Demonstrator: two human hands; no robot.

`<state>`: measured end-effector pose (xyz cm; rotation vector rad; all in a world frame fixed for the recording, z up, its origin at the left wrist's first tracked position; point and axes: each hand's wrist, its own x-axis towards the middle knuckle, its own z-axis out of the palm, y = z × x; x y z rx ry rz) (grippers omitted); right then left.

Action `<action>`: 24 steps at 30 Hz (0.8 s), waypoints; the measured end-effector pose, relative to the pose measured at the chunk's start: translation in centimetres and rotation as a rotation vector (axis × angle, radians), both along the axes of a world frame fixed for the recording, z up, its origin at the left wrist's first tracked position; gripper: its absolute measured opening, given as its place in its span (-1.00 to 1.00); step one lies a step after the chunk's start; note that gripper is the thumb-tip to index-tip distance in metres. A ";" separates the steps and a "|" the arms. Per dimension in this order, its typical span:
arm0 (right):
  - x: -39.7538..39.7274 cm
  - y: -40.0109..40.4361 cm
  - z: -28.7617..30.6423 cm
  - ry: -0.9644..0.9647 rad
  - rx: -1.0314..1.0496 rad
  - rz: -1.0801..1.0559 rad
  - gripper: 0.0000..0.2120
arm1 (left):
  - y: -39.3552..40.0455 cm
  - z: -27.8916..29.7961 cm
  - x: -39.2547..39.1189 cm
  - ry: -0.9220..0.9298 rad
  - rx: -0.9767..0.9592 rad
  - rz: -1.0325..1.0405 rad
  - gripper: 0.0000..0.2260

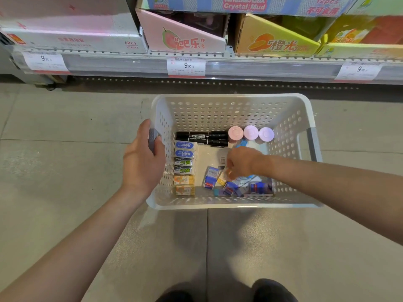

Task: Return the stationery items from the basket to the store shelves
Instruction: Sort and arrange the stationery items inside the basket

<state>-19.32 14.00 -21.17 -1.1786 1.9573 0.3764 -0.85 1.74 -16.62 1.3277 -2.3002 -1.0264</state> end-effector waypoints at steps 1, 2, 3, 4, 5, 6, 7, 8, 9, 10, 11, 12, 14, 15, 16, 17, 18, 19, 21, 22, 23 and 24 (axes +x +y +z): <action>0.5 0.4 -0.2 0.002 -0.025 -0.003 -0.56 | 0.0 0.0 0.0 0.004 0.000 -0.002 -0.63; 1.0 0.7 -0.5 0.016 -0.058 0.002 -0.53 | 0.0 0.0 0.0 0.009 0.000 -0.003 -0.64; 1.5 0.8 -0.8 0.037 -0.090 0.014 -0.52 | 0.0 0.0 -0.1 0.015 0.002 -0.003 -0.64; 1.9 0.8 -1.2 0.053 -0.119 0.030 -0.52 | 0.0 0.0 -0.1 0.020 0.003 -0.002 -0.65; 2.3 0.7 -1.4 0.066 -0.139 0.047 -0.53 | 0.0 0.0 -0.1 0.022 0.003 -0.002 -0.65; 2.5 0.5 -1.6 0.078 -0.152 0.064 -0.56 | 0.0 0.0 -0.1 0.023 -0.002 -0.001 -0.66; 2.7 0.4 -1.8 0.088 -0.158 0.079 -0.58 | 0.0 0.0 0.0 0.024 -0.013 -0.002 -0.66; 2.8 0.2 -2.0 0.093 -0.159 0.090 -0.61 | 0.0 0.0 0.0 0.024 -0.026 -0.002 -0.67; 2.8 0.1 -2.0 0.093 -0.158 0.101 -0.62 | 0.0 0.0 0.0 0.022 -0.037 -0.003 -0.67; 2.7 -0.1 -2.0 0.088 -0.152 0.116 -0.62 | 0.0 0.0 0.0 0.018 -0.041 -0.003 -0.67; 2.6 -0.2 -1.8 0.077 -0.146 0.128 -0.60 | 0.0 -0.1 0.0 0.014 -0.043 -0.002 -0.66; 2.4 -0.3 -1.7 0.052 -0.138 0.130 -0.59 | 0.0 -0.1 0.0 0.009 -0.047 -0.003 -0.66; 2.2 -0.4 -1.5 -0.013 -0.103 0.136 -0.60 | 0.0 -0.2 0.1 0.001 -0.057 -0.007 -0.65; 2.1 -0.5 -1.3 -0.027 -0.091 0.164 -0.64 | 0.0 -0.2 0.1 0.000 -0.059 -0.009 -0.65; 2.1 -0.6 -1.3 -0.024 -0.081 0.206 -0.68 | -0.1 -0.2 0.1 0.000 -0.062 -0.011 -0.66; 2.0 -0.7 -1.1 -0.009 -0.068 0.249 -0.72 | -0.1 -0.3 0.1 -0.002 -0.063 -0.015 -0.66; 1.9 -0.9 -0.8 0.014 -0.048 0.276 -0.73 | -0.1 -0.3 0.1 -0.005 -0.063 -0.017 -0.67; 1.7 -1.2 -0.4 0.039 -0.029 0.283 -0.73 | -0.2 -0.3 0.1 -0.008 -0.062 -0.018 -0.67; 1.3 -1.9 0.5 0.058 -0.019 0.263 -0.70 | -0.2 -0.2 0.1 -0.004 -0.058 -0.019 -0.68; 1.2 -2.4 0.9 0.035 -0.028 0.241 -0.69 | -0.1 -0.2 0.1 -0.003 -0.056 -0.018 -0.68; 1.3 -2.7 1.2 -0.007 -0.050 0.206 -0.70 | -0.1 -0.2 0.1 -0.004 -0.053 -0.016 -0.68; 1.5 -3.1 1.4 -0.055 -0.071 0.154 -0.70 | -0.2 -0.3 0.0 -0.003 -0.050 -0.014 -0.68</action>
